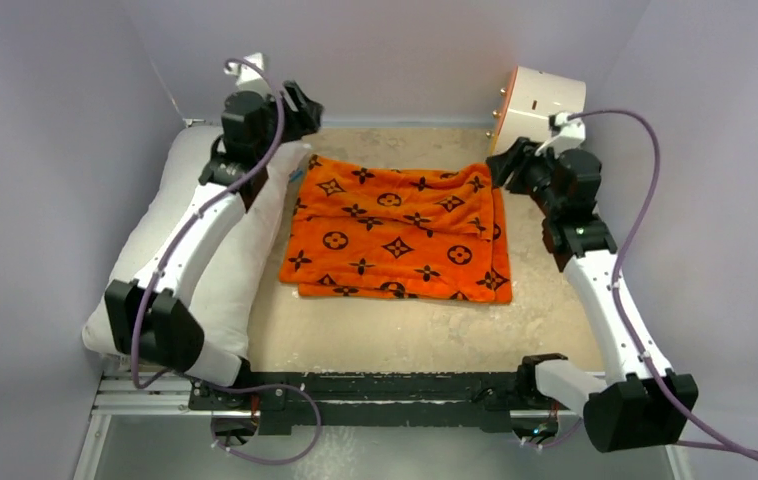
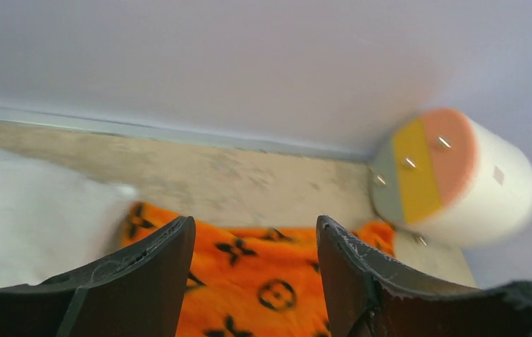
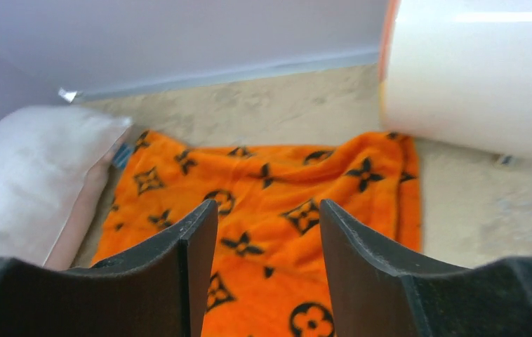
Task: Remove the pillowcase from the pillow
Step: Fold the pillowcase at the center of the board.
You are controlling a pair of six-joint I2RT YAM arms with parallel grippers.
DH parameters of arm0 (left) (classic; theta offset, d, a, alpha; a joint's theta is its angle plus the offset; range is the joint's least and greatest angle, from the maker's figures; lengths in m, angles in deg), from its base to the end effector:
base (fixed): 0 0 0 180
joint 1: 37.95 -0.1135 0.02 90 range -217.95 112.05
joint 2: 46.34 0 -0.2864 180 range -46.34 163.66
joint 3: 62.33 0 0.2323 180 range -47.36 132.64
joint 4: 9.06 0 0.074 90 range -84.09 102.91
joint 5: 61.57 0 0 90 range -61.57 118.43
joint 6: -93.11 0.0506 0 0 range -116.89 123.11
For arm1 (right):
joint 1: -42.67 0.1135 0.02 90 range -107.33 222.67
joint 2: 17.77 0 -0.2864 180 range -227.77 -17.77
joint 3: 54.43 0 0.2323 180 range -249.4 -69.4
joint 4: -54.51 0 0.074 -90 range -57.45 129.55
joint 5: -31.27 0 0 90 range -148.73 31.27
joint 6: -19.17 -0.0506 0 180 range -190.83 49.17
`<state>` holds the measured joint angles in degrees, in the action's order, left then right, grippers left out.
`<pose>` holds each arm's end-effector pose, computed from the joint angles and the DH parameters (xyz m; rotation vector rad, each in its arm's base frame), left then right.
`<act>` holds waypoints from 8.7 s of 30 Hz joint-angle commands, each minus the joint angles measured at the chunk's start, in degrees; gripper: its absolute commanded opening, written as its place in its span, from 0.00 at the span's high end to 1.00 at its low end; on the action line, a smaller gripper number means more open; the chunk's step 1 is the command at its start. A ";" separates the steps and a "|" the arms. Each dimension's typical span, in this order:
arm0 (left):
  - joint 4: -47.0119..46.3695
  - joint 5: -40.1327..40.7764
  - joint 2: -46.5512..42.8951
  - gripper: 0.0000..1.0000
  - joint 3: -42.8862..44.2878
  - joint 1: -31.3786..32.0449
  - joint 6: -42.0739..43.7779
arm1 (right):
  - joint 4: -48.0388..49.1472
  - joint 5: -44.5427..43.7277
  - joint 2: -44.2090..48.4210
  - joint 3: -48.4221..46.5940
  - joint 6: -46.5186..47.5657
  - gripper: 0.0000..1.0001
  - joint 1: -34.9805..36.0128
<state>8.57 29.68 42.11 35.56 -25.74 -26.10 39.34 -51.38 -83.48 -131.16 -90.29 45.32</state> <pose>0.3567 -0.0761 0.4201 -0.2736 1.7195 -0.5157 0.2535 0.0182 0.4100 0.1441 1.6515 0.3994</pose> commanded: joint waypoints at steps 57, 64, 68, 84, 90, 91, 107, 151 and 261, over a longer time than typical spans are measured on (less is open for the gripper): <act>10.55 7.49 4.31 0.39 -16.15 17.54 -0.93 | -21.87 -29.59 -29.10 -7.45 5.51 1.00 13.63; 14.58 5.96 2.81 0.39 -13.31 10.64 1.26 | -22.11 -24.09 -25.03 -0.72 4.54 0.58 12.37; 18.06 7.54 0.87 0.39 -14.17 10.05 3.02 | -23.12 -20.53 -22.29 2.36 0.29 0.48 12.37; 20.74 8.28 -7.50 0.39 -19.67 9.41 2.57 | -33.56 -17.21 -18.83 9.35 -15.12 0.51 12.98; 21.12 6.69 -8.84 0.39 -20.08 9.41 2.74 | -36.45 -23.04 -18.48 10.44 -22.69 0.51 12.99; 21.49 6.41 -8.77 0.39 -19.74 9.35 2.98 | -36.49 -23.43 -18.79 10.85 -22.97 0.51 13.03; 25.55 3.38 -9.93 0.39 -16.18 8.36 7.00 | -38.90 -28.12 -15.38 12.07 -31.27 1.00 13.34; 33.38 -0.38 -11.15 0.36 -10.76 8.36 8.05 | -65.42 -40.52 -6.10 -2.09 -26.97 0.78 9.76; 5.43 -7.76 32.66 1.00 24.99 -3.06 -2.05 | 13.98 -11.38 -22.86 -1.90 -8.73 1.00 -4.29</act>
<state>13.00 21.33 78.37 54.85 -26.52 -31.63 53.44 -65.56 -110.32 -128.84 -105.17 40.75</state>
